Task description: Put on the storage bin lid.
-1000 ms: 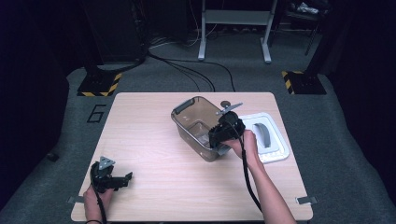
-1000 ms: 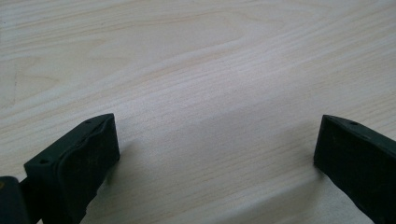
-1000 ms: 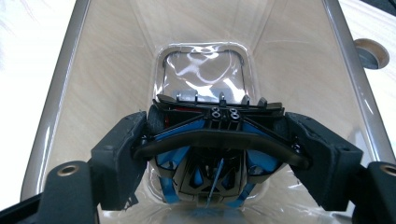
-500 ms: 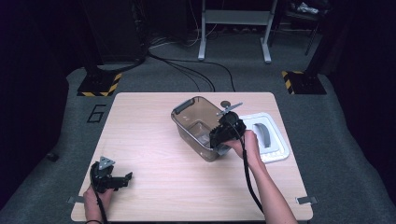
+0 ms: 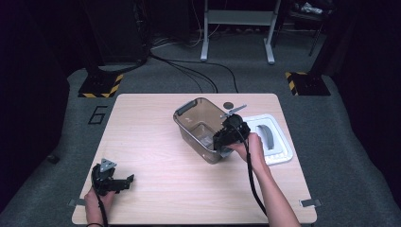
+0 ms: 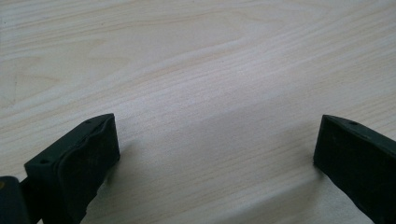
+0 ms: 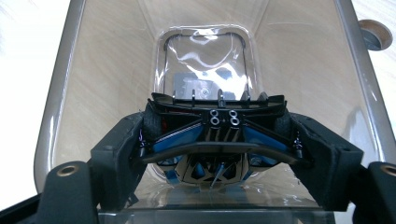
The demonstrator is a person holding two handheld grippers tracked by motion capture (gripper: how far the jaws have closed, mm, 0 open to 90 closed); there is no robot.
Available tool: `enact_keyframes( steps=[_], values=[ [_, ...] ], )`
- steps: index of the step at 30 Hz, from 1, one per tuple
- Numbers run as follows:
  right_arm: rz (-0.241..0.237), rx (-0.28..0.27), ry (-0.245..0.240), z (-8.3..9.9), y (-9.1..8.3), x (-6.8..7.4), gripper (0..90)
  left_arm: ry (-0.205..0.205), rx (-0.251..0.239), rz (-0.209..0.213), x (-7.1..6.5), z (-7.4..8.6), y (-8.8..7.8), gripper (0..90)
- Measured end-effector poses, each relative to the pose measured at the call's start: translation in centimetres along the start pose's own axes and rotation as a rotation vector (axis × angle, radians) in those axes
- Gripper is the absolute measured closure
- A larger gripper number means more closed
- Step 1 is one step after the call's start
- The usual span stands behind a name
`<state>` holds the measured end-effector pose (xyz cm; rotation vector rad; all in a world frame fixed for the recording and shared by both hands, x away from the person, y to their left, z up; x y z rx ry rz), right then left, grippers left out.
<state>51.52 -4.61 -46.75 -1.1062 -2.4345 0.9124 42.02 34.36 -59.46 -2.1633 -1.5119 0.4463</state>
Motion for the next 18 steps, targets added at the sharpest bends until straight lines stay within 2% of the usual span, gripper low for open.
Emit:
enact_keyframes(
  steps=[18],
  values=[
    [0.011, 0.023, 0.024, 0.34, -0.55, 0.18, 23.1, -0.007, -0.005, -0.002, -0.04, -0.04, 0.04, 0.3]
  ],
)
Point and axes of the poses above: each handheld gripper's, and its own axes: y roughly forward along the jaws, z roughly out of its underside, x roughly to its left, the point moved 9 cm from there along y, roughly forward along the jaws, and after that the axes turned 11 degrees about -x, right-handed, at the moved point
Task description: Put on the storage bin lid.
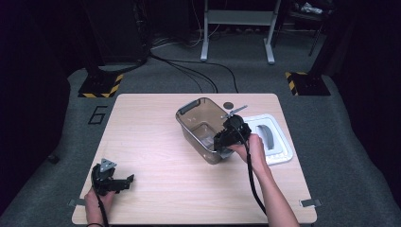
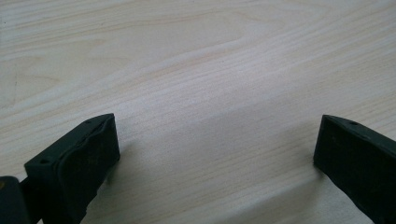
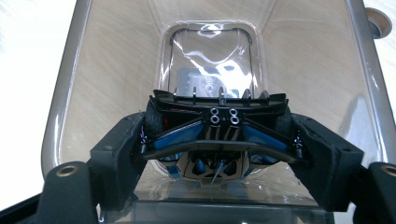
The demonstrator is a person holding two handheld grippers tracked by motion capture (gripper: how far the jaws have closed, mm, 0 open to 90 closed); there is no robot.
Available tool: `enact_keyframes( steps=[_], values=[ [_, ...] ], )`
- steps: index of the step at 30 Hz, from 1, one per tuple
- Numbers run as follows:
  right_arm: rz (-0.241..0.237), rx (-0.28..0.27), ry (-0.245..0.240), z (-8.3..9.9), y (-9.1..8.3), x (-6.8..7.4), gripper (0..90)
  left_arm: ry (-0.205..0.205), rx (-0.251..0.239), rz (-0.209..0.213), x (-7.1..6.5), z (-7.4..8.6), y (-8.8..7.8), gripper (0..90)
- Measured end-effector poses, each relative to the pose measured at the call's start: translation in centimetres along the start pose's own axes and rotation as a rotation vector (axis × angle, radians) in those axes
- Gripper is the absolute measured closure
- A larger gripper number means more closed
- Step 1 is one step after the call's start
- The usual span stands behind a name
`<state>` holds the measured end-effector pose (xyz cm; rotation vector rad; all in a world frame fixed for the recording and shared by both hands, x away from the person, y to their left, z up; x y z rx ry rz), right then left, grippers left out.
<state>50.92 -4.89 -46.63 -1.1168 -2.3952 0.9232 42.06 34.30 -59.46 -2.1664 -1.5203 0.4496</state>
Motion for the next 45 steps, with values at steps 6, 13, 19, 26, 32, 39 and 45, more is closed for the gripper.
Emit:
enact_keyframes(
  steps=[6, 13, 19, 26, 32, 39, 45],
  values=[
    [0.004, -0.008, 0.005, 0.08, -0.18, 0.02, 23.2, -0.001, 0.0, 0.001, -0.01, 0.0, 0.0, 0.3],
    [0.013, -0.019, -0.013, 0.26, -0.28, 0.11, 23.4, 0.0, 0.0, 0.0, 0.0, 0.0, 0.0, 0.3],
    [0.02, -0.036, -0.006, 0.61, -0.54, 0.2, 23.4, -0.001, 0.0, 0.0, 0.0, 0.0, 0.0, 0.3],
    [0.019, -0.06, 0.003, 0.87, -0.69, 0.06, 23.2, -0.001, 0.001, 0.0, 0.0, 0.0, 0.0, 0.3],
    [0.027, -0.052, -0.013, 0.67, -0.43, 0.01, 23.1, 0.0, 0.0, 0.001, 0.0, 0.0, 0.0, 0.3],
    [0.03, -0.053, -0.013, 0.79, -0.51, 0.05, 23.0, 0.0, 0.0, 0.001, 0.0, 0.0, 0.0, 0.3],
    [0.031, -0.054, -0.01, 0.77, -0.46, 0.03, 22.8, 0.0, 0.0, 0.001, 0.0, 0.0, 0.0, 0.2]
  ],
)
Point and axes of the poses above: each handheld gripper's, and its own axes: y roughly forward along the jaws, z roughly out of its underside, x roughly to its left, the point moved 9 cm from there along y, roughly forward along the jaws, and after that the axes turned 11 degrees about -x, right-handed, at the moved point
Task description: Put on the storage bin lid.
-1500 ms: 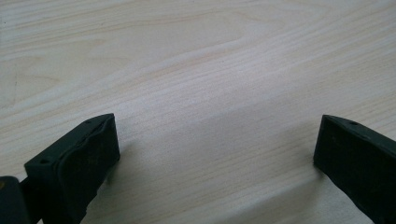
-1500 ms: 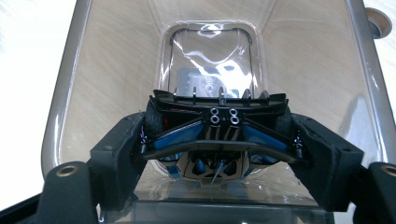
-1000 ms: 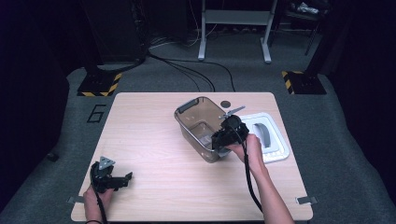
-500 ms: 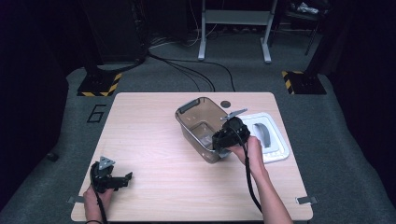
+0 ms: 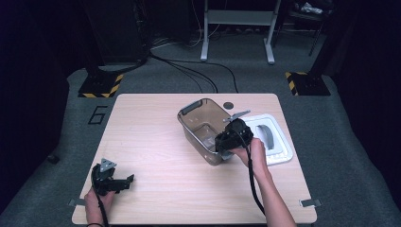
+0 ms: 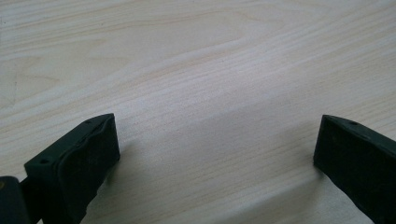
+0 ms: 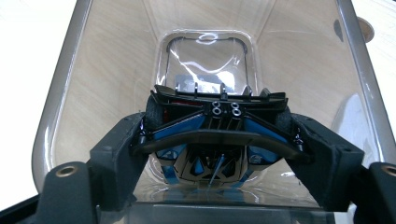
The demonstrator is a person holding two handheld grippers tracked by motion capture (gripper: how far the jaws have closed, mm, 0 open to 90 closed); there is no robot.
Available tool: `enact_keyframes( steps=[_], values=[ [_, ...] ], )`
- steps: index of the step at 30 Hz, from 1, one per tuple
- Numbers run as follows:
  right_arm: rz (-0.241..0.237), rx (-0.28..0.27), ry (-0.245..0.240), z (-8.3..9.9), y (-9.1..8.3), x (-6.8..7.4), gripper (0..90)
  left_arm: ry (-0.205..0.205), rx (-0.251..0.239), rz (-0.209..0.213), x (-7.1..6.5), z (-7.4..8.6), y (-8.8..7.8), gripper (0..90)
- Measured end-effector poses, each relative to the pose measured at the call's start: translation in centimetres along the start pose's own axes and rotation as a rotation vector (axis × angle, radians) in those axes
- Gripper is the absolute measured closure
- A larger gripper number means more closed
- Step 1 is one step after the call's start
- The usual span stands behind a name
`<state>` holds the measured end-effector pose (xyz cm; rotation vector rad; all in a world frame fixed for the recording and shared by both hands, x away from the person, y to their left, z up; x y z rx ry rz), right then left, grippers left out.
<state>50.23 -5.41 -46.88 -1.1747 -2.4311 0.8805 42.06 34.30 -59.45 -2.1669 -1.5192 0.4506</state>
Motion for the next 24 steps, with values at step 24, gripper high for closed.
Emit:
enact_keyframes(
  steps=[24],
  values=[
    [-0.025, -0.106, 0.032, -0.5, -2.3, -0.3, 0.5, 0.0, 0.0, 0.0, 0.0, 0.0, 0.0, 0.3]
  ],
)
Point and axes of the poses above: each handheld gripper's, and its own axes: y roughly forward along the jaws, z roughly out of its underside, x roughly to its left, the point moved 9 cm from there along y, roughly forward along the jaws, and after that the axes turned 11 degrees about -x, right-handed, at the moved point
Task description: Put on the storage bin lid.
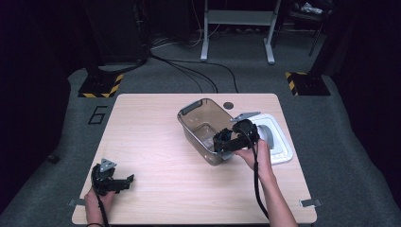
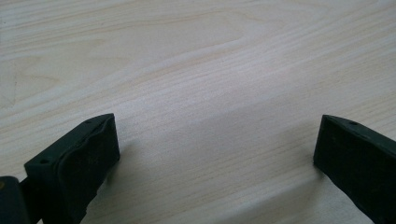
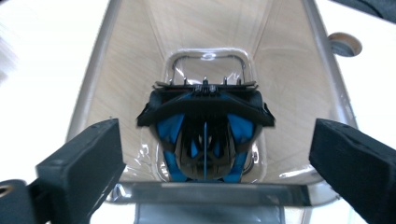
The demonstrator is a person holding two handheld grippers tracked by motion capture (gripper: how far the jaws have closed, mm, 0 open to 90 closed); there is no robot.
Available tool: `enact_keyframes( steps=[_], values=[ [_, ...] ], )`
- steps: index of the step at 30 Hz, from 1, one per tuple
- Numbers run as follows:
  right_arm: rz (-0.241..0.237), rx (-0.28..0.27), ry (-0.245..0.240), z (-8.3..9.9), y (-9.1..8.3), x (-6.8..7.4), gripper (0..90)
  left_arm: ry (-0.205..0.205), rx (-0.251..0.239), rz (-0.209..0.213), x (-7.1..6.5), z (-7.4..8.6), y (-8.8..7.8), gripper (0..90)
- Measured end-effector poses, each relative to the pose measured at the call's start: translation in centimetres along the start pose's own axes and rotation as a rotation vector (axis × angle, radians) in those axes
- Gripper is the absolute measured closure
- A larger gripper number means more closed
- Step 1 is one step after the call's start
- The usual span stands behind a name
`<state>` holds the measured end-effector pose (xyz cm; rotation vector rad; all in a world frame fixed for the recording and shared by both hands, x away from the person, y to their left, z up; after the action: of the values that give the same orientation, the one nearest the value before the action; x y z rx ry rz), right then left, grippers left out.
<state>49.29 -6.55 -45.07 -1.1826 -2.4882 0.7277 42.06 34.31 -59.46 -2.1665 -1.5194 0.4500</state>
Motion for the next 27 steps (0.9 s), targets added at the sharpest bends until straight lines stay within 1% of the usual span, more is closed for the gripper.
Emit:
enact_keyframes(
  steps=[3, 7, 8, 9, 10, 11, 14, 16, 19, 20, 21, 22, 23, 25, 26, 27],
  values=[
    [-0.007, -0.023, 0.004, -0.2, -1.1, -0.2, 0.0, 0.0, 0.0, 0.0, 0.0, 0.0, 0.0, 0.3],
    [0.006, -0.058, 0.02, -0.5, -2.6, -1.1, 0.0, 0.0, -0.001, 0.001, 0.0, 0.0, 0.0, 0.2],
    [0.015, -0.064, 0.029, -0.5, -3.0, -1.5, 0.0, 0.0, 0.0, 0.0, 0.0, 0.0, 0.0, 0.3],
    [0.021, -0.071, 0.029, -0.5, -3.4, -2.0, 0.0, 0.0, 0.0, 0.0, 0.0, 0.0, 0.0, 0.3],
    [0.028, -0.081, 0.041, -0.5, -3.8, -2.6, 0.0, 0.0, 0.0, 0.001, 0.0, 0.0, 0.0, 0.3],
    [0.038, -0.08, 0.055, -0.4, -4.1, -3.1, 0.0, 0.0, 0.0, 0.0, 0.0, 0.0, 0.0, 0.3],
    [0.066, -0.089, 0.068, 0.0, -4.9, -4.7, 0.0, 0.0, 0.0, 0.0, 0.0, 0.0, 0.0, 0.2],
    [0.09, -0.086, 0.079, 0.4, -5.4, -5.9, 0.0, -0.001, 0.0, 0.001, 0.0, 0.0, 0.0, 0.3],
    [0.127, -0.074, 0.094, 1.2, -5.8, -7.4, 0.0, 0.0, 0.0, 0.0, 0.0, 0.0, 0.0, 0.3],
    [0.132, -0.071, 0.105, 1.6, -5.8, -7.9, 0.0, 0.0, 0.0, 0.0, 0.0, 0.0, 0.0, 0.3],
    [0.138, -0.06, 0.101, 2.0, -5.8, -8.4, 0.0, 0.0, 0.0, 0.0, 0.0, 0.0, 0.0, 0.3],
    [0.152, -0.05, 0.104, 2.4, -5.8, -9.0, 0.0, 0.0, 0.0, 0.0, 0.0, 0.0, 0.0, 0.3],
    [0.162, -0.045, 0.117, 2.8, -5.7, -9.4, 0.0, 0.0, 0.0, 0.0, 0.0, 0.0, 0.0, 0.3],
    [0.167, -0.031, 0.126, 3.6, -5.3, -10.4, 0.0, 0.0, 0.0, 0.0, 0.0, 0.0, 0.0, 0.3],
    [0.179, -0.014, 0.144, 4.2, -5.0, -10.9, 0.0, 0.0, 0.001, 0.0, 0.0, 0.0, 0.0, 0.3],
    [0.187, -0.009, 0.149, 4.5, -4.7, -11.2, 0.0, 0.0, 0.0, 0.0, 0.0, 0.0, 0.0, 0.3]
  ],
)
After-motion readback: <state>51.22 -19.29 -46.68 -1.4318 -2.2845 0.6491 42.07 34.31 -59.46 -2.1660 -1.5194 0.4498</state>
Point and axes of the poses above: each handheld gripper's, and its own axes: y roughly forward along the jaws, z roughly out of its underside, x roughly to its left, the point moved 9 cm from there along y, roughly forward along the jaws, and after that the axes turned 11 degrees about -x, right-handed, at the moved point
